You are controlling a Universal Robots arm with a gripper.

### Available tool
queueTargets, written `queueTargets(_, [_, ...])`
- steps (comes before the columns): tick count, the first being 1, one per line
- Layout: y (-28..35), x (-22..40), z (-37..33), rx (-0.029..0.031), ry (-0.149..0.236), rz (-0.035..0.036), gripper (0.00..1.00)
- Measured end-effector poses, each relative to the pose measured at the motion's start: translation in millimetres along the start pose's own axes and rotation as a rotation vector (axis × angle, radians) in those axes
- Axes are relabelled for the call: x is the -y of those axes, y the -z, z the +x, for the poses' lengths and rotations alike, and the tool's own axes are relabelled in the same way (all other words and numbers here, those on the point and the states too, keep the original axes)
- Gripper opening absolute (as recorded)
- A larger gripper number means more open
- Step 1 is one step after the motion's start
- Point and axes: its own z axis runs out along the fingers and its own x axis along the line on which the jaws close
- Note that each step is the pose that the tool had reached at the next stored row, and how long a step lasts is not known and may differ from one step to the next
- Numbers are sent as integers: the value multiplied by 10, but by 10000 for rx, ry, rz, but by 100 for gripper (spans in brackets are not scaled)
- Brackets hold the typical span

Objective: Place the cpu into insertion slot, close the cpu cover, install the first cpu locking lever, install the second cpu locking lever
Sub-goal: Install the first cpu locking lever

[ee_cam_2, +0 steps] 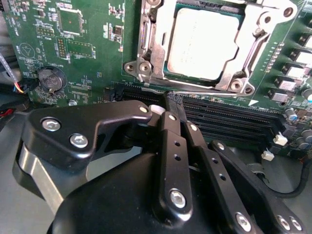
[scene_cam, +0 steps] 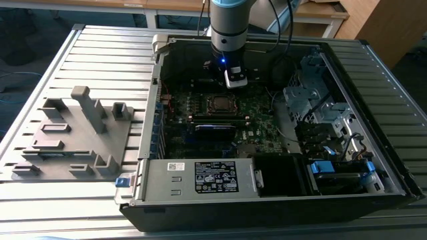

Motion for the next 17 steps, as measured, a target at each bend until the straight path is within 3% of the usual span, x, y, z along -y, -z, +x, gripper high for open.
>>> queueTargets(17, [-19,12,-2,14,-32,25,11])
